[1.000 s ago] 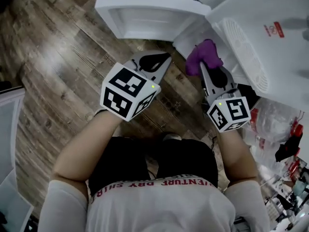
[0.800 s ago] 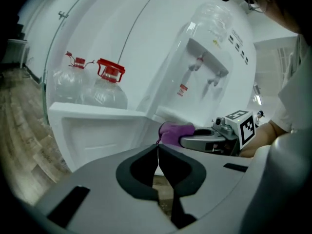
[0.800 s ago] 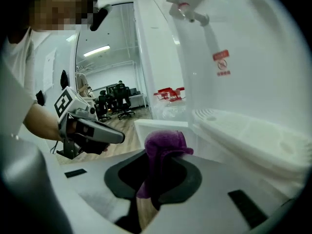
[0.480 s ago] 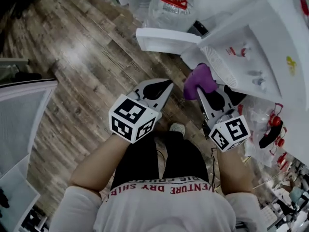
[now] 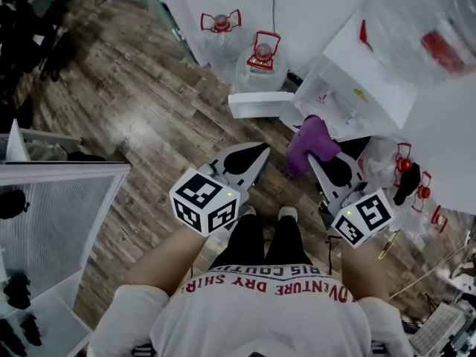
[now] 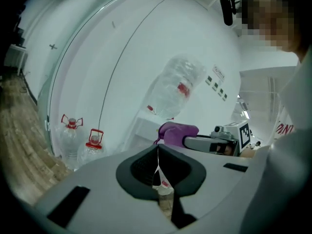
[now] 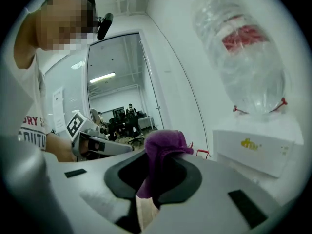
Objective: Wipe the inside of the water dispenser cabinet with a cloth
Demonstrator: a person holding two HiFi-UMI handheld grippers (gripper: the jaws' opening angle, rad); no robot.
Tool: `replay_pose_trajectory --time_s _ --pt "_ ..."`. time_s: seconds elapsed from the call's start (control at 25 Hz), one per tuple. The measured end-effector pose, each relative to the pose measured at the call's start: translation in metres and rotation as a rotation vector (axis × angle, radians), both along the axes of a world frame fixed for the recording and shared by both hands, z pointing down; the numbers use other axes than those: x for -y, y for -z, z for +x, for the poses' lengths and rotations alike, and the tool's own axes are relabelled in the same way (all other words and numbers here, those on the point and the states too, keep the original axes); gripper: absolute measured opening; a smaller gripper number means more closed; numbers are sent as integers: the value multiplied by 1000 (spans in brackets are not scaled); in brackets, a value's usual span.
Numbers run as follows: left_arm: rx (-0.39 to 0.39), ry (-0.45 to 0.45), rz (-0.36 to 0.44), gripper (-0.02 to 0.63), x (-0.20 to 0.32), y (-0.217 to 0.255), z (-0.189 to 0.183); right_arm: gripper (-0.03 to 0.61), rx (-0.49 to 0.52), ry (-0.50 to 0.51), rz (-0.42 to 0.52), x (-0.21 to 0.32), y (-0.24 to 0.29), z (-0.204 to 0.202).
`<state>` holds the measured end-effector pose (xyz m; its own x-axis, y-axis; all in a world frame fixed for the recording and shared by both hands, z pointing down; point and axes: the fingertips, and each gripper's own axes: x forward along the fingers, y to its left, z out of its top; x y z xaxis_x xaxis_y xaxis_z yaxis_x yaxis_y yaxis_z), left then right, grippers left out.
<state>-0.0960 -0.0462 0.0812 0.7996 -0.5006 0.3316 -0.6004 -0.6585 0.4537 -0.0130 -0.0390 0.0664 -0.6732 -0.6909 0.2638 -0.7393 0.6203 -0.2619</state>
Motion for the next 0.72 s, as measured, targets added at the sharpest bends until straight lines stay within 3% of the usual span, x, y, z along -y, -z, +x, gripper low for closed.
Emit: replay_pose_trajectory --time_s 0.44,0.72 --pt "-50 -35 159 28 -97 130 30 63 90 41 140 -102 125 26" --pt "-37 -27 221 28 -171 164 73 63 100 26 188 -183 163 78"
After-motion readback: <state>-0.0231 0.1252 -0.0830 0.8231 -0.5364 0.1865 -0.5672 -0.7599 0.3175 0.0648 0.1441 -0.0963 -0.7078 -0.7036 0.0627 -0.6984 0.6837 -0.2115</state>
